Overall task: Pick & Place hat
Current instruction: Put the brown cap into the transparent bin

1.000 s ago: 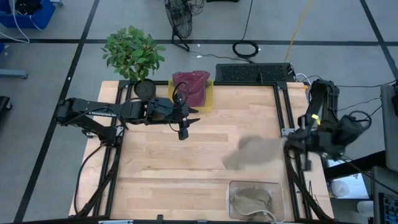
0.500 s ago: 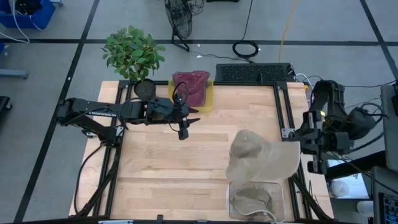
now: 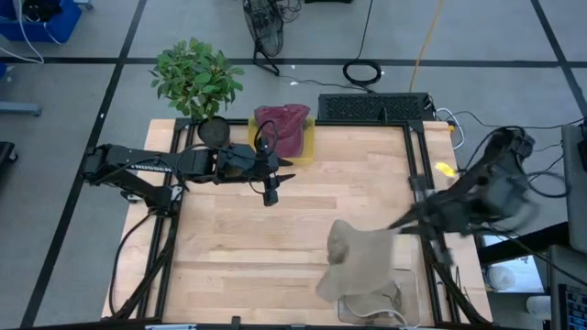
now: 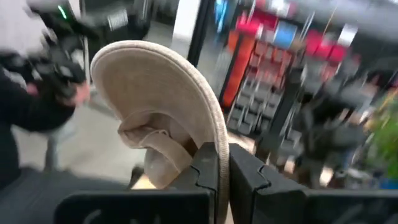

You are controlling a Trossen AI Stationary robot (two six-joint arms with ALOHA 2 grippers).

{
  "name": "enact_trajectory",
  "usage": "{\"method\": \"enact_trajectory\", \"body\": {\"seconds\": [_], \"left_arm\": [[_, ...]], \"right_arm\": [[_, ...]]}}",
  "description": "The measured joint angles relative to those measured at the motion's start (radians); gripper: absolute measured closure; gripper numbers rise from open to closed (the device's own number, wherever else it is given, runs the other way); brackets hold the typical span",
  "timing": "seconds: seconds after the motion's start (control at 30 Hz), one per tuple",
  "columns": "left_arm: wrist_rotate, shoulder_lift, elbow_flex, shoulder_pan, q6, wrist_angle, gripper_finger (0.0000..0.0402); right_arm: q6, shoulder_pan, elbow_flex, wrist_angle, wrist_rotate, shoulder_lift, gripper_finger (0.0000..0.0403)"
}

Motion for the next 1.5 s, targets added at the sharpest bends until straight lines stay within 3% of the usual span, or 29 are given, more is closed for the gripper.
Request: {"method": "enact_trajectory", "body": {"seconds": [0.23,0.5,0.83,1.2,1.33,1.5], "left_arm": [[0.0,0.0,0.0,0.0,-0.002,-0.006,0.0254],[0.0,0.0,0.0,0.0,-0.004,-0.014,0.0254],[0.0,0.0,0.0,0.0,-0.011,-0.015,0.0254],[0.0,0.0,0.0,0.0,-0.018,-0.036,0.0254],[0.0,0.0,0.0,0.0,-0.024,-0.037,0.0254],[0.0,0.0,0.0,0.0,-0.029,-0.037,0.0254]], "right_arm": [[0.204,-0.211,0.086,-0.253,-0.237,0.096,0.0397],[0.443,-0.312,0.084,-0.56,-0.321,0.114,0.0396],[0.674,-0.315,0.084,-0.567,-0.36,0.079,0.0393],[0.974,-0.294,0.084,-0.628,-0.556,0.073,0.0393],[1.058,-0.27,0.084,-0.693,-0.544,0.075,0.0393],[1.109,-0.224,0.072,-0.741,-0.44,0.081,0.0393]]}}
